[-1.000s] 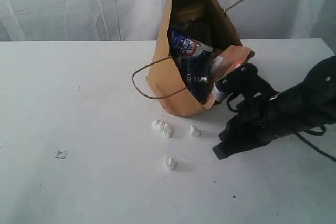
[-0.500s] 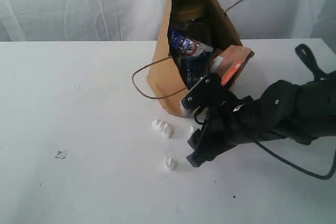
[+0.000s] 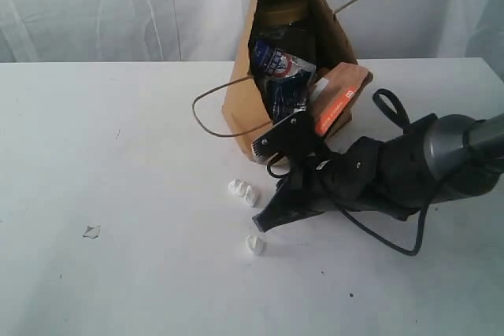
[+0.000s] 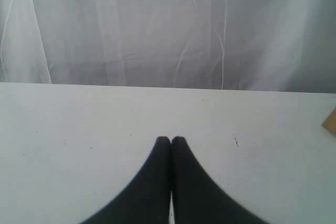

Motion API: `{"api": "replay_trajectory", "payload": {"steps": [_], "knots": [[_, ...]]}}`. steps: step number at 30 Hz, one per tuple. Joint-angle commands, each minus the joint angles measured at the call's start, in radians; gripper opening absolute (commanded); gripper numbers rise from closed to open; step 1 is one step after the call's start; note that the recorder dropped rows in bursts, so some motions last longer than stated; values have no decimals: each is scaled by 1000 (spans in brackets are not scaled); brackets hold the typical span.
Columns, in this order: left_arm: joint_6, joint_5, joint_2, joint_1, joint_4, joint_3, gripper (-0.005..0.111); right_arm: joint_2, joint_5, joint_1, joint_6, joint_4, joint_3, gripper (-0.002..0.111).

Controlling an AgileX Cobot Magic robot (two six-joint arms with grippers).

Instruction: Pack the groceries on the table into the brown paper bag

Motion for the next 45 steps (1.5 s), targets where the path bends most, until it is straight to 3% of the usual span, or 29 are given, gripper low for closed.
{"api": "replay_trajectory", "payload": {"steps": [1, 17, 26, 28, 34, 41, 45], "knots": [[-3, 7, -4, 3, -21, 3, 0, 10, 60, -3, 53, 10, 0, 4], [-3, 7, -4, 3, -21, 3, 0, -197, 252, -3, 55, 11, 0, 0], [-3, 7, -4, 3, -21, 3, 0, -363, 455, -3, 57, 5, 7, 0], [-3, 7, -4, 3, -21, 3, 0, -419, 355, -3, 78, 24, 50, 0], [-3, 7, -4, 3, -21, 3, 0, -547, -216, -3, 219, 64, 317, 0], [-3, 7, -4, 3, -21, 3, 0, -489, -591, -3, 934, -536, 584, 0], [-3, 7, -4, 3, -21, 3, 0, -398, -675, -3, 986, -707, 604, 0]]}}
